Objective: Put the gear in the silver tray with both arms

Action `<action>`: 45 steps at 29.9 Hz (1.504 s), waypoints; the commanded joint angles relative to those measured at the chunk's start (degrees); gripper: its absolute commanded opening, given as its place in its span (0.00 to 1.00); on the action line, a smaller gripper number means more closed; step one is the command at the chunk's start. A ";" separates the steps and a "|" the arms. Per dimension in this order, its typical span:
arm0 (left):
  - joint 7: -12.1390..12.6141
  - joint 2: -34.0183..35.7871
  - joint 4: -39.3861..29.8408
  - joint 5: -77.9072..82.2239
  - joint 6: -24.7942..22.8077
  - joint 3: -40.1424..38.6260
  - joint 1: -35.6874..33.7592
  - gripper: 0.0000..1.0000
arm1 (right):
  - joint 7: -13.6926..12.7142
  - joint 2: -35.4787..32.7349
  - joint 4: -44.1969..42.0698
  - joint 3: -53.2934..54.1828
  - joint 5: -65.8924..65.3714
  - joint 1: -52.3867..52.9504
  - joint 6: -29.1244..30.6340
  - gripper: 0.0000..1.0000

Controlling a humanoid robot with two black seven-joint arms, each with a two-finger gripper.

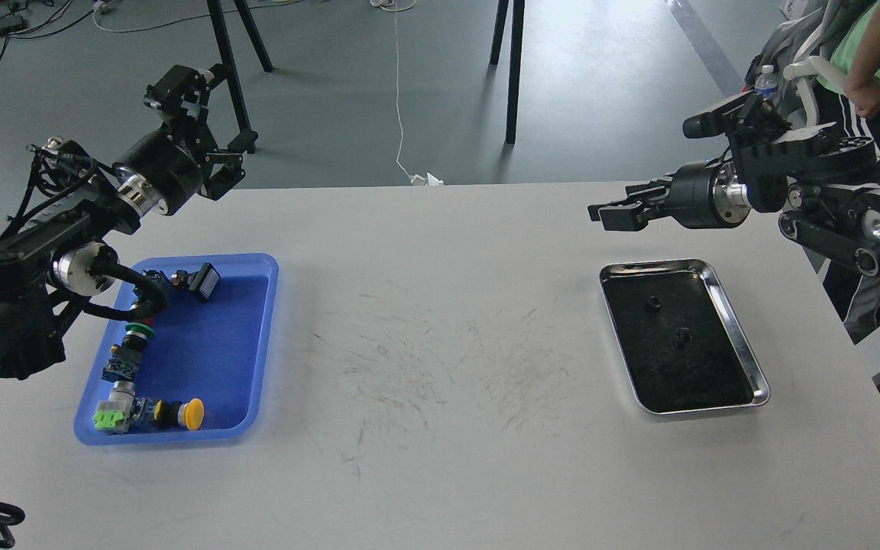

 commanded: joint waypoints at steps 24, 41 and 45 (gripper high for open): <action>0.00 -4.62 4.33 -2.44 0.00 -2.92 -1.01 0.99 | 0.01 -2.04 -4.93 26.71 57.29 -16.01 -3.65 0.95; 0.00 -8.23 10.75 -2.27 0.00 -3.02 -1.53 0.99 | 0.01 -2.30 2.08 38.84 58.18 -22.96 -5.41 0.99; 0.00 -7.88 10.75 -2.27 0.00 -2.93 -1.53 0.99 | 0.01 -3.97 5.26 39.20 58.18 -23.67 -4.97 0.99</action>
